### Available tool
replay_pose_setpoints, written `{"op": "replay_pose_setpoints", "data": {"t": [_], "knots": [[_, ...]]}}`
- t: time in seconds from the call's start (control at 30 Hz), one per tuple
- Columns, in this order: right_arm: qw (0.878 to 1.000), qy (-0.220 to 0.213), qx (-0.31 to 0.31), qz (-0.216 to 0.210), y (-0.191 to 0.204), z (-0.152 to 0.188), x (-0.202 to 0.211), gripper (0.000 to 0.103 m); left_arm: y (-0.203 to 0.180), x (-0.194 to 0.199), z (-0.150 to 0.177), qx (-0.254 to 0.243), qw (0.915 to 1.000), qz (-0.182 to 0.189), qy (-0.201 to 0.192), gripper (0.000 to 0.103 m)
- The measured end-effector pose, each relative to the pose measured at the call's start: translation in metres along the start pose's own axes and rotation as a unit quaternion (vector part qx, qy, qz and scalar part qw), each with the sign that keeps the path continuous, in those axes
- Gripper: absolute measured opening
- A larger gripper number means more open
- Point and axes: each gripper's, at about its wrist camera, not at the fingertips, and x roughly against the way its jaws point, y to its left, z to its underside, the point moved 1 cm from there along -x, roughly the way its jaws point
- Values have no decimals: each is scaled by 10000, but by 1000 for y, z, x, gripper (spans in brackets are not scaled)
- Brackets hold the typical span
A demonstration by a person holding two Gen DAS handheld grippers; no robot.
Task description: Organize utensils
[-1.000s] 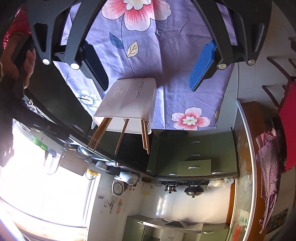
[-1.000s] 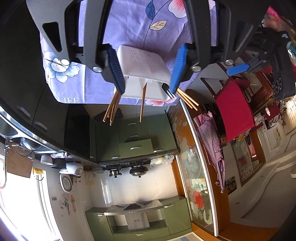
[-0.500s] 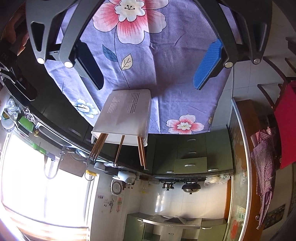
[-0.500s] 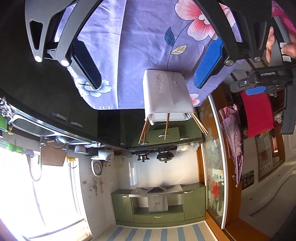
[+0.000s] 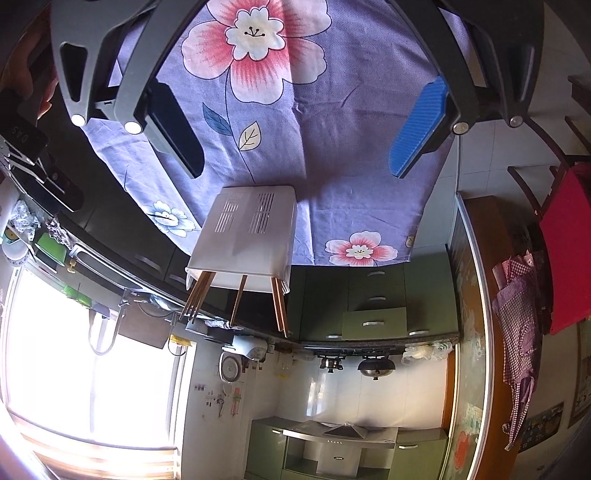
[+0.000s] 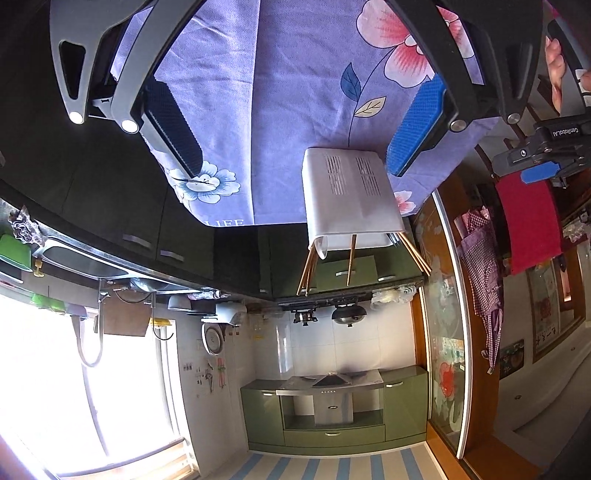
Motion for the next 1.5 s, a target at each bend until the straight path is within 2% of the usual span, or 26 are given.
{"op": "replay_pose_setpoints", "data": {"t": [0.43,1.5], "knots": [[9999,11,139,-43,13,-4,1,98,4,9,0,42,10000,-11,-52,96],[9998,30,155,-82,13,-4,2,98,7,16,-4,136,9998,50,-111,96]]}}
